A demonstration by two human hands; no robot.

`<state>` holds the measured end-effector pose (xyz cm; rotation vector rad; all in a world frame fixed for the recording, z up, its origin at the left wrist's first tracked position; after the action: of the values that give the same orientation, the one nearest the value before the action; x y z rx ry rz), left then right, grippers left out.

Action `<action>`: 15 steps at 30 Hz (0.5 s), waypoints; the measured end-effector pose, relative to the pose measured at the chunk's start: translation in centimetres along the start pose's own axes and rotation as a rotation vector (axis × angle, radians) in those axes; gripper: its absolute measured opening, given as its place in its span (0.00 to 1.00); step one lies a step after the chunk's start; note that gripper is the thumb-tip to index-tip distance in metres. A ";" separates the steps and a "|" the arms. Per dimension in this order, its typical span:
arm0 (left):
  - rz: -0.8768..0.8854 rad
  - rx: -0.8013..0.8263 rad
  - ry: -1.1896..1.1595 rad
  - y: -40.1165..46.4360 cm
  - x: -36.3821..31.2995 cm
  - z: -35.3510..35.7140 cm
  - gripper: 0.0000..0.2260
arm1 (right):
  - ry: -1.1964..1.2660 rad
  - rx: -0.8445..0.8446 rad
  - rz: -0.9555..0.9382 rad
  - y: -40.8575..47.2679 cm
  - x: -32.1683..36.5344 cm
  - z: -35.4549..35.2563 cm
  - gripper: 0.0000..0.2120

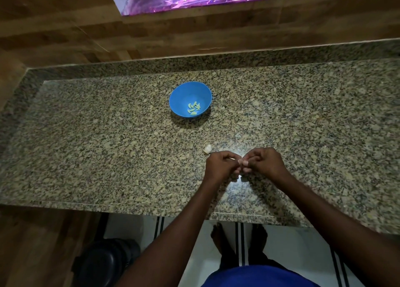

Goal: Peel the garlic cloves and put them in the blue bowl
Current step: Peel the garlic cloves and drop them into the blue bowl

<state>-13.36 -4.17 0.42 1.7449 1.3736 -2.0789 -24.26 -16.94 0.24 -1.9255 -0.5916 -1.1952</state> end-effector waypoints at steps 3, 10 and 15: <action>-0.005 0.001 0.028 0.2 -0.5 0.0 0.01 | -0.216 -0.077 -0.091 0.0 0.4 0.0 0.05; 0.137 -0.009 0.134 0.8 -1.9 -0.2 0.02 | -0.198 0.290 -0.061 0.5 2.8 -1.2 0.15; 0.021 0.063 -0.081 1.2 -3.0 -0.6 0.01 | 0.076 0.311 0.035 0.6 3.6 -1.9 0.12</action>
<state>-11.22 -5.87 2.31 1.6697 1.2761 -2.1785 -23.26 -18.87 3.74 -1.6157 -0.6589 -1.0794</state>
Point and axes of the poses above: each hand's wrist, its own y-axis towards the middle knuckle, its own z-axis out of the palm, x = y × z, the point moved 1 cm from there along y, towards the middle knuckle, and after that the axes turned 3 degrees about -z, right-handed, at the moved point
